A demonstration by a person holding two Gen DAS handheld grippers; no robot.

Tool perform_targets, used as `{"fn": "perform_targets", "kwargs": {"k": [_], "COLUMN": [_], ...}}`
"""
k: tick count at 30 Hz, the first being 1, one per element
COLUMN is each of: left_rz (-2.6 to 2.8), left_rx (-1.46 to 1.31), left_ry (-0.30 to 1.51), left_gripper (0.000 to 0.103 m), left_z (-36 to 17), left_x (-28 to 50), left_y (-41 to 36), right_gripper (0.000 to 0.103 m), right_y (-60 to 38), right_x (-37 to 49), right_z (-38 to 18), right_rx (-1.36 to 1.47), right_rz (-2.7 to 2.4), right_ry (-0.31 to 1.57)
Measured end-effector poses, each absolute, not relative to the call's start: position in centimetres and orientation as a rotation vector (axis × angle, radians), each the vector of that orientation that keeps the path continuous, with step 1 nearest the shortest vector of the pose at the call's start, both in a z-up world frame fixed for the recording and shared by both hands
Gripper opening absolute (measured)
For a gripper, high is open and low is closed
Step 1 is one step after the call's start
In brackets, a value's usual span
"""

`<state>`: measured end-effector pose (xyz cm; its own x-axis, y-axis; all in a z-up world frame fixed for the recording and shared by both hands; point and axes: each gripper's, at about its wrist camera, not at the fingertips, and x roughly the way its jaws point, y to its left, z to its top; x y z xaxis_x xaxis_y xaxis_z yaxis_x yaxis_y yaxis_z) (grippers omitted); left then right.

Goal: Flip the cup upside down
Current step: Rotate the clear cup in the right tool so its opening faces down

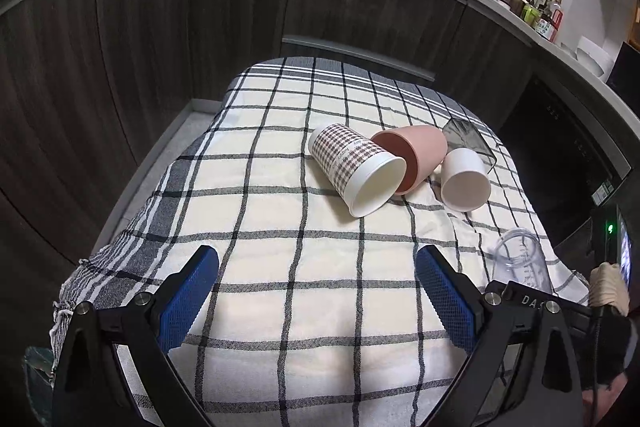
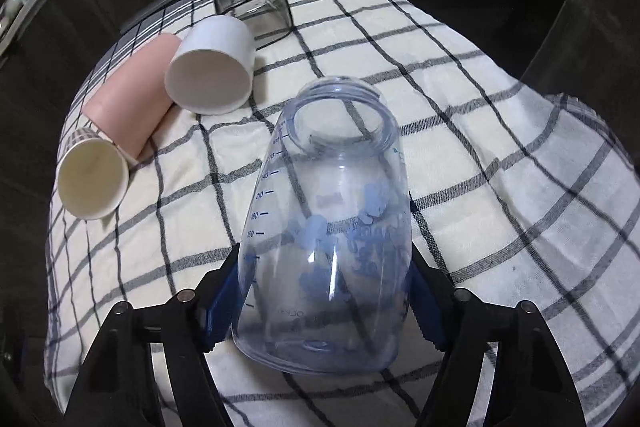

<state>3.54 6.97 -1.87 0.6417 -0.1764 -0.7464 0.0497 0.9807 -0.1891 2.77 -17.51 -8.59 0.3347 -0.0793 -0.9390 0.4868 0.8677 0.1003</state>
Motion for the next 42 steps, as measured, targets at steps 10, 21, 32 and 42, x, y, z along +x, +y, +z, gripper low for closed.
{"fn": "perform_targets", "kwargs": {"k": [10, 21, 32, 42], "left_rz": [-0.137, 0.018, 0.041, 0.038], "left_rx": [-0.199, -0.352, -0.448, -0.448], "left_ry": [0.868, 0.814, 0.868, 0.914], "left_gripper": [0.101, 0.103, 0.103, 0.103], "left_z": [0.7, 2.9, 1.2, 0.0], "left_x": [2.1, 1.1, 4.5, 6.2], "left_y": [5.6, 6.5, 7.4, 7.1], "right_gripper": [0.073, 0.073, 0.073, 0.072], "right_y": [-14.9, -11.2, -10.9, -9.9], "right_x": [6.0, 8.4, 12.5, 16.2], "right_z": [-2.3, -3.7, -8.0, -8.2], "right_rx": [0.098, -0.174, -0.295, -0.340], "right_rz": [-0.101, 0.109, 0.108, 0.098], "right_ry": [1.407, 1.954, 2.167, 2.083]}}
